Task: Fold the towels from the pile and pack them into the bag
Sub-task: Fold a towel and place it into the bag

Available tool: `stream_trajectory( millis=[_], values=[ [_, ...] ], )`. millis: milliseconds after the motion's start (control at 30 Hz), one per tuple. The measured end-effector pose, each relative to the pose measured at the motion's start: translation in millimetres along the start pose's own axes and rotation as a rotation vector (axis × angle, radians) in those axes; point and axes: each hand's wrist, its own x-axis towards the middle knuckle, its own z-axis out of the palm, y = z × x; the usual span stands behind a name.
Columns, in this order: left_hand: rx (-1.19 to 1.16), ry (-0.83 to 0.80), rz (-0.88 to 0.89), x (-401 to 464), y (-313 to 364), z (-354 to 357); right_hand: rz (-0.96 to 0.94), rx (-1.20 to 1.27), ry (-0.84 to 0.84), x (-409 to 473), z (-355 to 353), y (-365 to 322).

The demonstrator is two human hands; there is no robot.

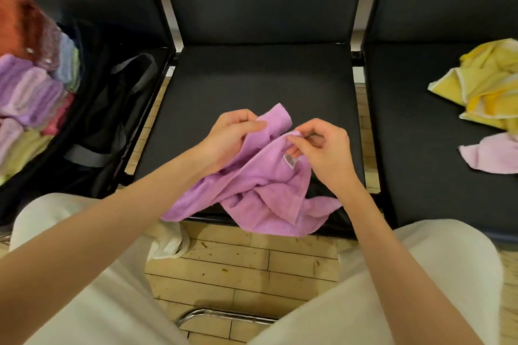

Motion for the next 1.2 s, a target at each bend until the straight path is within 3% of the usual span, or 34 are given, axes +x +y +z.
stream_trajectory(
  millis=[233, 667, 767, 867, 967, 1100, 1200],
  values=[
    [-0.014, -0.156, -0.019, -11.3, -2.0, -0.3, 0.019, 0.042, -0.004, 2.2, 1.5, -0.4],
    [0.166, -0.219, -0.016, -15.7, 2.4, -7.3, -0.018, -0.056, -0.021, 6.5, 0.0, 7.5],
    [0.232, -0.06, -0.028, -23.6, 2.5, -33.4, -0.022, -0.066, 0.011, 6.4, 1.2, 7.8],
    [0.537, 0.16, -0.122, -40.2, -14.6, -76.6, -0.015, -0.084, 0.026, 3.7, 4.1, 9.3],
    [0.761, 0.24, -0.263, -69.6, -40.6, -119.7, -0.013, -0.101, 0.04, 0.4, 7.3, 10.3],
    [0.77, 0.368, -0.371, -98.4, -66.0, -149.6, -0.019, -0.136, 0.084, -7.1, 13.2, 10.9],
    [0.758, 0.339, -0.337, -103.2, -75.6, -154.1, -0.007, -0.163, 0.108, -15.4, 17.7, 9.8]
  ],
)
